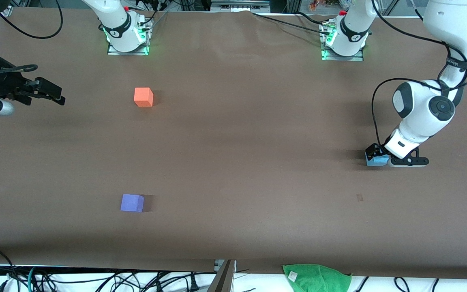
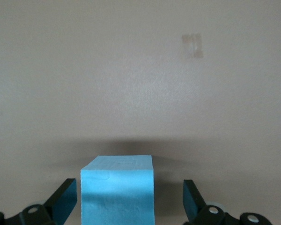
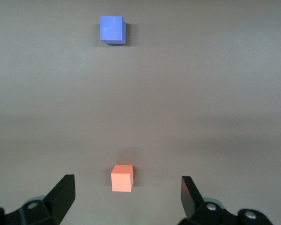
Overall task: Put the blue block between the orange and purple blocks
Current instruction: 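Close the left gripper on the light blue cube and lift it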
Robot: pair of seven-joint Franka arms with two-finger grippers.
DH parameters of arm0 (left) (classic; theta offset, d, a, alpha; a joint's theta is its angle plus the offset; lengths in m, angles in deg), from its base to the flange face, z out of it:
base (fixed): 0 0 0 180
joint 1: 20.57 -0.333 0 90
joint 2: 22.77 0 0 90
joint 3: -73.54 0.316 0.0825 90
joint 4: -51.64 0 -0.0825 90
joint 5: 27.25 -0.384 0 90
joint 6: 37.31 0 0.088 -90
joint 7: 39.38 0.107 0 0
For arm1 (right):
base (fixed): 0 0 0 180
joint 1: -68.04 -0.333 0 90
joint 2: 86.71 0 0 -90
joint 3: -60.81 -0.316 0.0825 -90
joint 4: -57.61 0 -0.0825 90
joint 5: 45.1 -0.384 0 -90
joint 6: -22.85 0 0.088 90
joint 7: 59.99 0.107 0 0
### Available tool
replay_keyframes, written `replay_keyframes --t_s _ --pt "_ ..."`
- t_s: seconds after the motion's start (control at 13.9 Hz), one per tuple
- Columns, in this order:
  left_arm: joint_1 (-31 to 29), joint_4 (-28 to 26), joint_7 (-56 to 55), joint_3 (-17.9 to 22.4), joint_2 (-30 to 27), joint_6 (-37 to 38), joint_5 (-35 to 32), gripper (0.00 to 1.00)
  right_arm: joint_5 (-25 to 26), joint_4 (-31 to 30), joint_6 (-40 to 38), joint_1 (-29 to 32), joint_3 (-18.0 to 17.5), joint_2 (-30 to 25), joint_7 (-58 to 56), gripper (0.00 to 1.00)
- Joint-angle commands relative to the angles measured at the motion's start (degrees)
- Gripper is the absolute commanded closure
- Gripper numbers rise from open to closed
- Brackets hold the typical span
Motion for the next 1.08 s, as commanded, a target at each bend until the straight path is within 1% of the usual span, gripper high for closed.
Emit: replay_keyframes --t_s 0.0,0.22,0.29,0.43,0.51,0.58,0.79,0.87,0.94,1.01 --pt "-0.5 0.6 1.1 -0.3 1.4 -0.4 -0.5 0.00 -0.9 0.7 -0.6 0.8 -0.5 0.0 -0.2 0.00" --pt "-0.6 0.6 1.1 -0.3 2.9 -0.4 -0.5 0.00 -0.9 0.7 -0.4 1.0 -0.5 0.1 -0.1 0.00" --pt "-0.6 0.6 1.0 -0.3 3.1 -0.3 -0.6 0.20 -0.9 0.7 -0.2 1.0 -0.5 0.1 -0.1 0.00" --pt "-0.6 0.6 1.0 -0.3 3.5 -0.1 -0.5 0.81 -0.9 0.7 -0.3 1.0 -0.5 0.1 -0.1 0.00" --pt "-0.6 0.7 1.1 -0.3 3.6 0.0 -0.6 0.96 -0.9 0.7 -0.3 1.0 -0.5 0.1 -0.1 0.00" --pt "-0.6 1.1 1.2 -0.3 3.4 0.2 -0.6 1.00 -0.9 0.7 -0.2 1.0 -0.5 0.0 -0.2 0.00" --pt "-0.4 2.5 1.1 -0.4 0.9 1.1 -0.6 0.99 -1.0 0.7 0.0 0.5 -0.6 0.1 0.0 0.00" --pt "0.0 3.9 1.2 -0.7 -0.3 4.4 -0.8 0.99 -1.0 0.7 0.0 0.5 -0.6 0.1 0.0 0.00" --pt "0.4 5.9 1.0 -1.0 -1.2 9.9 -0.8 0.99 -1.0 0.7 0.0 0.5 -0.6 0.1 0.0 0.00" --pt "1.3 9.2 0.8 -1.4 -1.8 16.0 -0.7 0.99 -1.0 0.7 0.0 0.5 -0.6 0.0 0.0 0.00"
